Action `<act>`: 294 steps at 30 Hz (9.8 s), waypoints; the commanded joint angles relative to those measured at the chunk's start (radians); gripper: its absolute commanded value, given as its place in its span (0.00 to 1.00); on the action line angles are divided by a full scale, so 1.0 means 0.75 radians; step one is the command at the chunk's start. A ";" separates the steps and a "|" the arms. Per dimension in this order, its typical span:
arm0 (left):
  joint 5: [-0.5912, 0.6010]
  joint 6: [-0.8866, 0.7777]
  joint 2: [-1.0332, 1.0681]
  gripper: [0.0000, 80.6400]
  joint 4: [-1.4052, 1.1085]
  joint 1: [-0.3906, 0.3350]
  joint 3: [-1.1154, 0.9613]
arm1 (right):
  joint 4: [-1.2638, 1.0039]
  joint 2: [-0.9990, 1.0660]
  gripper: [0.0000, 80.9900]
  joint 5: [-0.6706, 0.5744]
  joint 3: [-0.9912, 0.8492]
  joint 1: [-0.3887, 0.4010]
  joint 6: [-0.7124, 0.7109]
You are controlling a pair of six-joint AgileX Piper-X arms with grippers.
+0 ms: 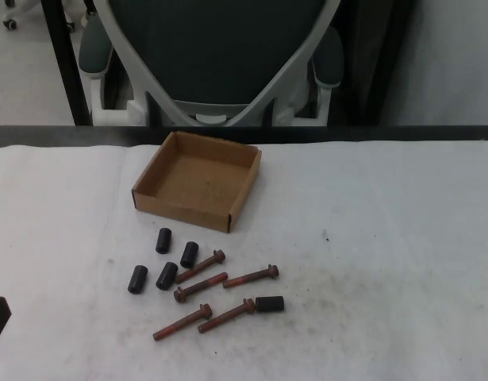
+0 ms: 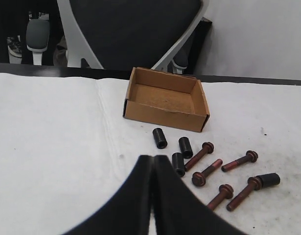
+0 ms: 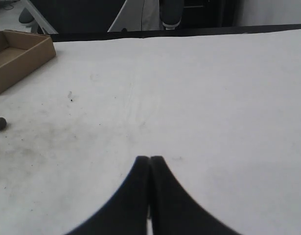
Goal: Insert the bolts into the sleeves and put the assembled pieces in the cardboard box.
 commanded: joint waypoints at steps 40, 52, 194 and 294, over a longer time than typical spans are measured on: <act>0.128 -0.233 0.726 0.01 -0.237 -0.486 -0.324 | -0.467 0.557 0.00 -0.687 -0.067 0.434 0.393; -0.142 0.027 1.511 0.11 0.084 -0.532 -0.780 | -0.464 1.180 0.00 -0.661 -0.454 0.623 0.232; 0.121 -0.099 1.366 0.01 -1.821 -0.351 -0.013 | 0.447 2.508 0.49 0.050 -1.740 0.877 -1.283; 0.360 -0.041 1.366 0.01 -1.877 -0.347 -0.013 | 0.769 2.195 0.55 0.828 -1.540 0.781 -0.419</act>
